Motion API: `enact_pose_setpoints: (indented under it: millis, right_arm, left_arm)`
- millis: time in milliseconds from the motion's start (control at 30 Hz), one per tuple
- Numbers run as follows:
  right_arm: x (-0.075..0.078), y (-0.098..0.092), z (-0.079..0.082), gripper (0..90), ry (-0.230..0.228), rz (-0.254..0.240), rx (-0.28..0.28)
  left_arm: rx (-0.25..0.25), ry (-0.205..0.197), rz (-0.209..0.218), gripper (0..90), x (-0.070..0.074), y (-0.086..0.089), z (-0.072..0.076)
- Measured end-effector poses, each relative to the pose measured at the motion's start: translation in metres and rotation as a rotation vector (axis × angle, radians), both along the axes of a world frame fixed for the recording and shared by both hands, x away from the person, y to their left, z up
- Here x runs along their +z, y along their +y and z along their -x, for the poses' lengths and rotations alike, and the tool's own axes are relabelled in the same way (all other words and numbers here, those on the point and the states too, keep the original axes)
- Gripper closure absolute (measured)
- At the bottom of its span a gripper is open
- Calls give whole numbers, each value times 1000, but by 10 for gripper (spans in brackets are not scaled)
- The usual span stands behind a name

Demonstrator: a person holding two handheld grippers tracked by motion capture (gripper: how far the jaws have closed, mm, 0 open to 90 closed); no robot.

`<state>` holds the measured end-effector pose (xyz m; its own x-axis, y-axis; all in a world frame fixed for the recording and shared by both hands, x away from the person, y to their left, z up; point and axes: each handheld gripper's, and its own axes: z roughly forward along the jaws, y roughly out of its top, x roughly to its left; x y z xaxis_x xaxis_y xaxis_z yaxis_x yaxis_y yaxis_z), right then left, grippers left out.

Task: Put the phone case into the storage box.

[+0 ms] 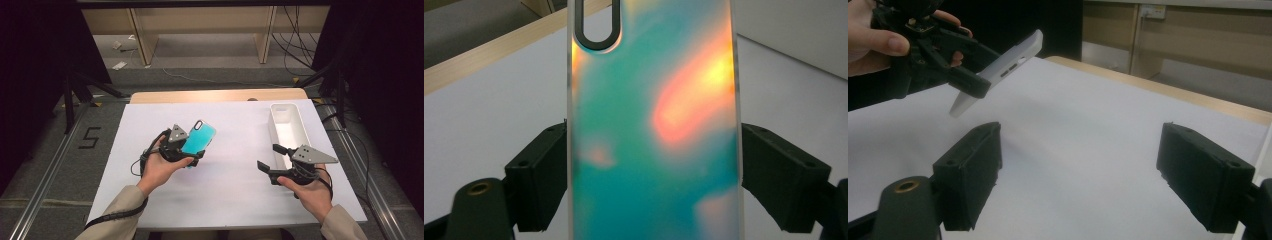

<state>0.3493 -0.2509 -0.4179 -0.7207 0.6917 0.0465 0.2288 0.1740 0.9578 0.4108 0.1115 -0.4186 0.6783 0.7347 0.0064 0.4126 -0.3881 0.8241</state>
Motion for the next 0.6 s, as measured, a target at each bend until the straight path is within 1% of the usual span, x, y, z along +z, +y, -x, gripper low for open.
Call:
enact_pose_setpoints:
  millis: [33,167,300,433,600]
  right_arm:
    - [0,0,0,190,-1,-2,-2]
    - [1,4,-1,190,1,-5,3]
    - [1,6,-2,190,3,-7,0]
    - [2,7,-3,190,7,-14,-2]
    - [4,8,-6,192,1,-21,-9]
  left_arm:
    - [2,-4,7,173,0,-1,1]
    - [-6,-5,14,173,2,-4,4]
    - [-14,-4,23,173,0,-6,6]
    - [-19,-9,24,173,0,-8,7]
    - [-27,-14,27,173,1,-11,10]
